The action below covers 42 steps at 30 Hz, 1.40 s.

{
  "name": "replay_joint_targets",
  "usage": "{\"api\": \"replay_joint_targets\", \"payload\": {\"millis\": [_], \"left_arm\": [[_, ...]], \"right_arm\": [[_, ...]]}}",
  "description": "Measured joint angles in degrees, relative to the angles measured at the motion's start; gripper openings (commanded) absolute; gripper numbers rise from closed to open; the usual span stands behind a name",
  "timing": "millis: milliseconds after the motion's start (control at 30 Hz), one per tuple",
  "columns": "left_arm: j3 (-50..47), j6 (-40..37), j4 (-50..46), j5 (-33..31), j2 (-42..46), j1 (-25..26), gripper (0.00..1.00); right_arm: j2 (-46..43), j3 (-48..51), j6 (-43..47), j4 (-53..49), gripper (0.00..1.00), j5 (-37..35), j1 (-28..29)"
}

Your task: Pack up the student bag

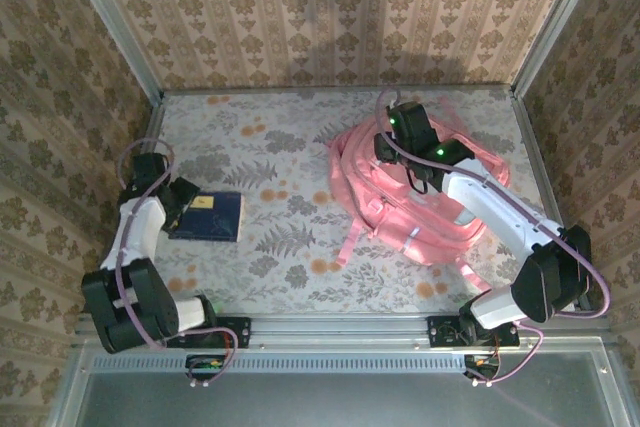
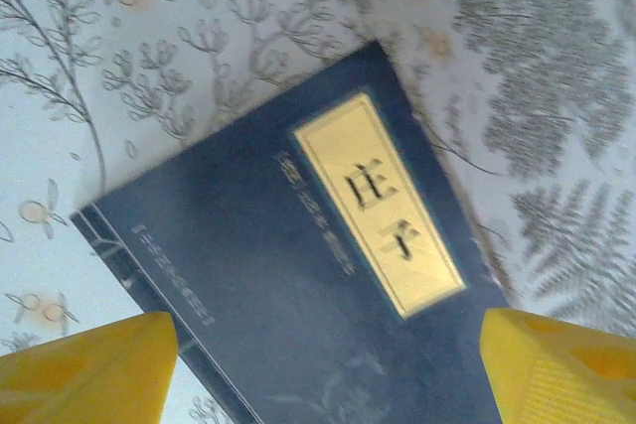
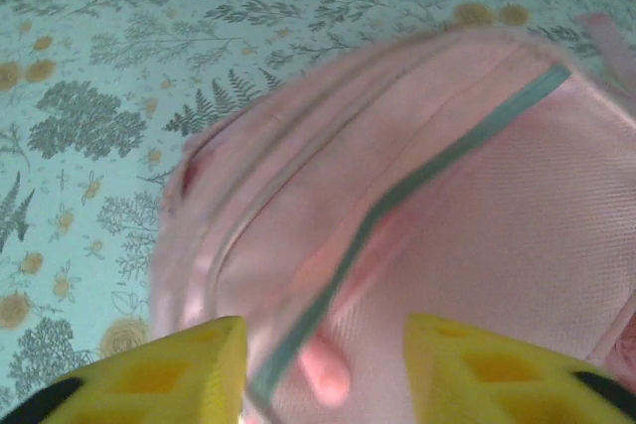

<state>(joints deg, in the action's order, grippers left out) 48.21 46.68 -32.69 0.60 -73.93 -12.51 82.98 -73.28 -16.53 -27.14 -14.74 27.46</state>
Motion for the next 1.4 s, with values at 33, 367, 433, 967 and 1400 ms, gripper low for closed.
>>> {"api": "replay_joint_targets", "payload": {"millis": [33,367,433,967,1400], "left_arm": [[1.0,0.0,-0.1,-0.7,-1.7,-0.1,0.82],[11.1,-1.4,0.1,-3.1,-18.0,-0.7,0.81],[12.2,-1.8,0.0,-3.1,-20.6,-0.6,0.8],[10.1,0.3,0.2,-0.5,-23.8,5.0,0.76],[-9.2,21.5,10.6,7.8,-3.2,26.9,0.78]], "right_arm": [[-0.2,0.0,0.2,0.1,0.54,0.1,0.4],[-7.3,4.6,0.3,3.3,0.54,5.5,4.5],[-9.1,6.4,0.1,4.4,0.54,7.7,4.8],[-10.6,10.8,-1.4,8.1,0.56,14.5,8.2],[9.8,2.9,-1.4,6.1,0.52,27.2,15.9]]}}
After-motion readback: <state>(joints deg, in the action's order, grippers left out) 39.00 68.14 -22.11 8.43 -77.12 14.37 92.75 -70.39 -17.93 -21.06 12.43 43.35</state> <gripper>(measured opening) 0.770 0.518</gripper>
